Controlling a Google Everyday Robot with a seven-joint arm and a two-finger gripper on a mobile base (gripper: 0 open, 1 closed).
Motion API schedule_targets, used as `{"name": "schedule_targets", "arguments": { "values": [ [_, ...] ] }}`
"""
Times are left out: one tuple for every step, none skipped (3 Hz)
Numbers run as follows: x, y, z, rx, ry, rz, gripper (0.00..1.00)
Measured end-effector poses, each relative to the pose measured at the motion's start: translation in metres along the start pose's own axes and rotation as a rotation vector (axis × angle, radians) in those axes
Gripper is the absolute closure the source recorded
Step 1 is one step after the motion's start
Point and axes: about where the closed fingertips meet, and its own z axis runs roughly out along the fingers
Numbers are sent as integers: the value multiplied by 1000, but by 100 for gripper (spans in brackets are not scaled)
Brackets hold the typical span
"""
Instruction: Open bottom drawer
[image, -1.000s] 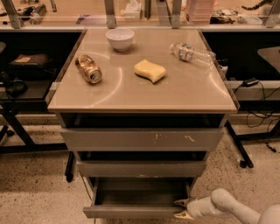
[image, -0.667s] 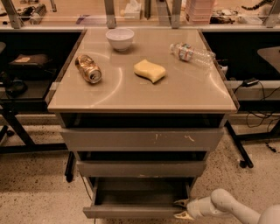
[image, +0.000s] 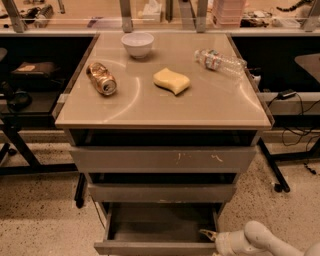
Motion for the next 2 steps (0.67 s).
{"name": "schedule_targets", "arguments": {
  "values": [
    [2, 29, -8, -5, -9, 2, 41],
    [0, 29, -10, -5, -9, 2, 65]
  ]
}}
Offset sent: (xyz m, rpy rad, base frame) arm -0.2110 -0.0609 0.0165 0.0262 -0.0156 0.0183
